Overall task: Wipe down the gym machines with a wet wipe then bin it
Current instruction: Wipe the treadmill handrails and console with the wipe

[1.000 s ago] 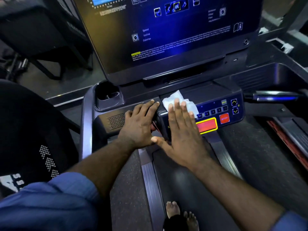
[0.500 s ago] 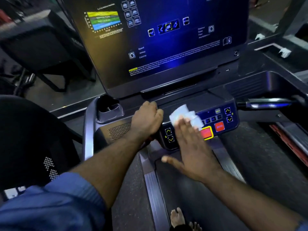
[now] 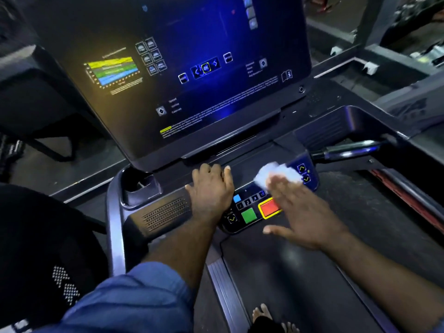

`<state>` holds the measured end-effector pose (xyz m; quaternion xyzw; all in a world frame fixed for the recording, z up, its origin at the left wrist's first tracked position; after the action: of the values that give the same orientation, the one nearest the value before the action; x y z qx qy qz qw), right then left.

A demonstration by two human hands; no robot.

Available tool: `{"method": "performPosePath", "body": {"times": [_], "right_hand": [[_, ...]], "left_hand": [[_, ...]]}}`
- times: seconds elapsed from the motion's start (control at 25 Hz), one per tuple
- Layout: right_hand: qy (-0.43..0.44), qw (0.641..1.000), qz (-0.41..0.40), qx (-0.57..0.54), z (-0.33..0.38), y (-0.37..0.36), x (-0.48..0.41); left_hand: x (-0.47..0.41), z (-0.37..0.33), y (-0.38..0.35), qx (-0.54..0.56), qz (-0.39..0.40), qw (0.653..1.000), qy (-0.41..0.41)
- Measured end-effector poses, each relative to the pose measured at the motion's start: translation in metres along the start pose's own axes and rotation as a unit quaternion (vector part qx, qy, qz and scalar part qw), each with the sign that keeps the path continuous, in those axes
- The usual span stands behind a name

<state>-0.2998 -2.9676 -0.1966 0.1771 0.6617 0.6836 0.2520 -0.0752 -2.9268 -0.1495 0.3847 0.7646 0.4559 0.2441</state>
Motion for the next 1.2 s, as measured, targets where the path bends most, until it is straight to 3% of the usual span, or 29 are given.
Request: {"method": "performPosePath", "body": {"times": [0.08, 0.12, 0.16, 0.24, 0.32, 0.48, 0.68, 0.88, 1.04, 1.12, 1.2], "right_hand": [[-0.173, 0.979, -0.029, -0.103, -0.023, 0.007, -0.008], [-0.199, 0.971, -0.032, -0.131, -0.009, 0.004, -0.011], [-0.165, 0.977, -0.021, -0.135, 0.017, -0.002, -0.010], [-0.019, 0.997, 0.005, -0.073, 0.059, -0.014, 0.008], [0.031, 0.999, 0.004, -0.016, 0.037, -0.010, 0.012], [-0.142, 0.985, -0.028, -0.095, -0.022, 0.013, -0.024], [-0.082, 0.996, -0.021, -0.018, -0.002, -0.016, 0.041], [-0.097, 0.993, -0.056, -0.046, -0.012, 0.000, -0.007], [-0.027, 0.998, -0.063, 0.014, -0.011, -0.033, 0.044], [-0.050, 0.994, -0.096, 0.034, -0.030, -0.033, 0.044], [-0.153, 0.980, -0.120, -0.040, -0.050, -0.013, 0.013]], "left_hand": [[0.000, 0.001, 0.000, -0.004, -0.008, 1.000, -0.011], [-0.001, 0.000, 0.000, -0.005, -0.020, 1.000, -0.022], [-0.001, -0.002, 0.002, -0.003, -0.031, 0.999, -0.033], [0.000, -0.003, 0.003, 0.019, -0.045, 0.997, -0.052], [0.002, -0.004, 0.002, 0.057, -0.036, 0.996, -0.060], [0.000, -0.006, -0.001, 0.086, 0.004, 0.995, -0.051], [0.004, -0.006, 0.000, 0.097, 0.028, 0.994, -0.047], [0.003, -0.008, 0.001, 0.084, 0.020, 0.995, -0.057], [0.005, -0.008, 0.001, 0.086, 0.019, 0.994, -0.061], [0.004, -0.009, 0.001, 0.090, 0.023, 0.994, -0.065], [0.004, -0.010, 0.000, 0.093, 0.030, 0.993, -0.066]]}}
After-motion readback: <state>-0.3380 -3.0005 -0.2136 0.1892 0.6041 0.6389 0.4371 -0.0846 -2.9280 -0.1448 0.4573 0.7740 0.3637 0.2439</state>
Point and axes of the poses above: each hand's wrist, its own x-axis away from the middle knuckle, its own y-axis out of the back of the hand, z = x × y, the point moved 8 cm from there along -x, towards the middle knuckle, and after that the axes turned 8 degrees about x, right-handed, at the moved point
